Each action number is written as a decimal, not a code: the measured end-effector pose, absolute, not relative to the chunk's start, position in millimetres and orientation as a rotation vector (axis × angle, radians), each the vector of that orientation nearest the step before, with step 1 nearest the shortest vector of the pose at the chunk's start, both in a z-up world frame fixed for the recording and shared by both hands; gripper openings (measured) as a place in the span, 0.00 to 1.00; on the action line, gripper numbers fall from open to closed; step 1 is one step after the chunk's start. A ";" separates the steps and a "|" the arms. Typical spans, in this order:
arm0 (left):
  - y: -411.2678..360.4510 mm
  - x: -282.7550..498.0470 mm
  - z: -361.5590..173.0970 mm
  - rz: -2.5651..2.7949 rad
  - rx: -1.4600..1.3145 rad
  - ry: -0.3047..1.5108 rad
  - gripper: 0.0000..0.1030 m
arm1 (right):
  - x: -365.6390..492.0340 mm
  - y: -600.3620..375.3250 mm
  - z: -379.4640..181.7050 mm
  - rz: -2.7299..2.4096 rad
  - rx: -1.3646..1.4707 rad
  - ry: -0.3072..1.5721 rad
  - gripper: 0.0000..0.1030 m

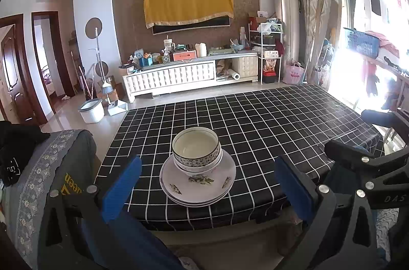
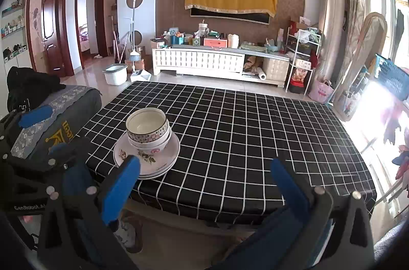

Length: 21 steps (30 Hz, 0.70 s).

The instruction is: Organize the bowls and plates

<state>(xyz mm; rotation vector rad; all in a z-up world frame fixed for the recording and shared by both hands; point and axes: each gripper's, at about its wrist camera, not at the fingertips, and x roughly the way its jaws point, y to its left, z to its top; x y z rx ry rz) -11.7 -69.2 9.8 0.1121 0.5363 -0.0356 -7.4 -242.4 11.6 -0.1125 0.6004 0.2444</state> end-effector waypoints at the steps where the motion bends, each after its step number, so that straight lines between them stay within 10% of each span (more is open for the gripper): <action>1: -69.3 -12.9 10.5 -0.034 0.108 0.532 1.00 | -7.4 -242.6 11.3 0.248 -0.110 0.601 1.00; 21: -70.0 -18.3 9.7 -0.038 0.077 0.539 1.00 | -10.0 -241.9 10.4 0.243 -0.109 0.609 1.00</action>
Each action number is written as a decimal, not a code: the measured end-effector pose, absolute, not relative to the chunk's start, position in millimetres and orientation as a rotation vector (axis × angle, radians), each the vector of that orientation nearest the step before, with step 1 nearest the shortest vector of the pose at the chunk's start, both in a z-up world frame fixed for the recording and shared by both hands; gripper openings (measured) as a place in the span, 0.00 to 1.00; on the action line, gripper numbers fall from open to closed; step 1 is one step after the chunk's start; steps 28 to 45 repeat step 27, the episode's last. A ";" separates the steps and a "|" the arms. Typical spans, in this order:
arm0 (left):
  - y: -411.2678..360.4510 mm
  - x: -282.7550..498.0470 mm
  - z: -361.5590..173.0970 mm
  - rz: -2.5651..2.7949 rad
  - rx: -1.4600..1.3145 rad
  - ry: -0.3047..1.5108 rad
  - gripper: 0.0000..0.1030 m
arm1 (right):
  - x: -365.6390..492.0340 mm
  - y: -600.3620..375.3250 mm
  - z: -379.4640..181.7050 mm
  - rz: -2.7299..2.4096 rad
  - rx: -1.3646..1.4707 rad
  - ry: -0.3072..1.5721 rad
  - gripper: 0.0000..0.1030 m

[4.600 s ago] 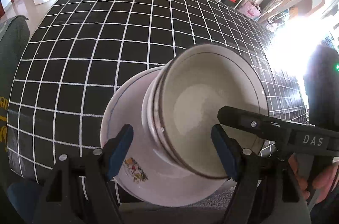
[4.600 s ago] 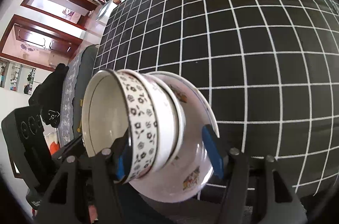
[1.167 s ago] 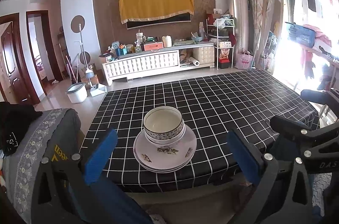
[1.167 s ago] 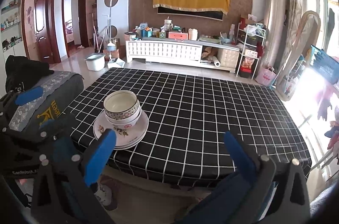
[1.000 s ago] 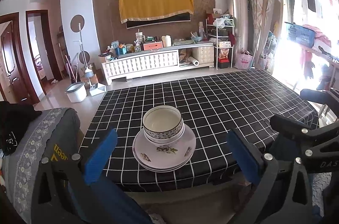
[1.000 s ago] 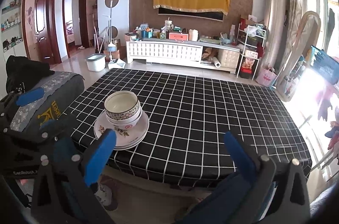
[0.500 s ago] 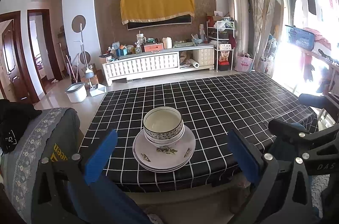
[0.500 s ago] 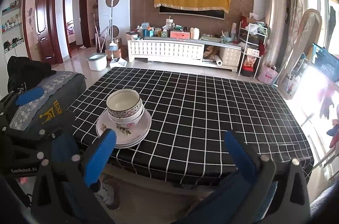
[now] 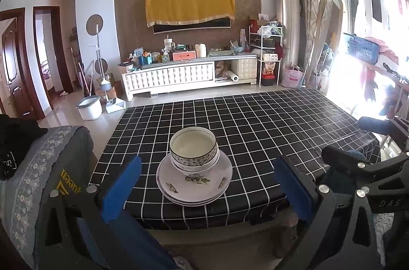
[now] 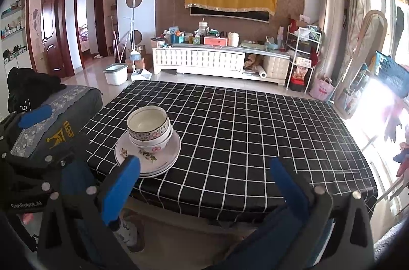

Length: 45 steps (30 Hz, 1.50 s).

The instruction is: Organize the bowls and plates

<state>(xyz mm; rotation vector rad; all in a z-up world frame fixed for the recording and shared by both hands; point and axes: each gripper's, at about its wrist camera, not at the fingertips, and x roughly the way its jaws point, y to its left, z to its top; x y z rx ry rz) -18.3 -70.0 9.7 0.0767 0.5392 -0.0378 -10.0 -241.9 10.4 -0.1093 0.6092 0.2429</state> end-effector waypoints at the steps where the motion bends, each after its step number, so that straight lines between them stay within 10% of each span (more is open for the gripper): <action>1: -70.4 -18.9 9.8 -0.038 0.077 0.537 1.00 | -10.1 -241.7 10.3 0.244 -0.108 0.611 1.00; 45: -73.5 -20.9 7.7 -0.033 0.090 0.530 1.00 | -10.5 -239.4 5.4 0.227 -0.115 0.624 1.00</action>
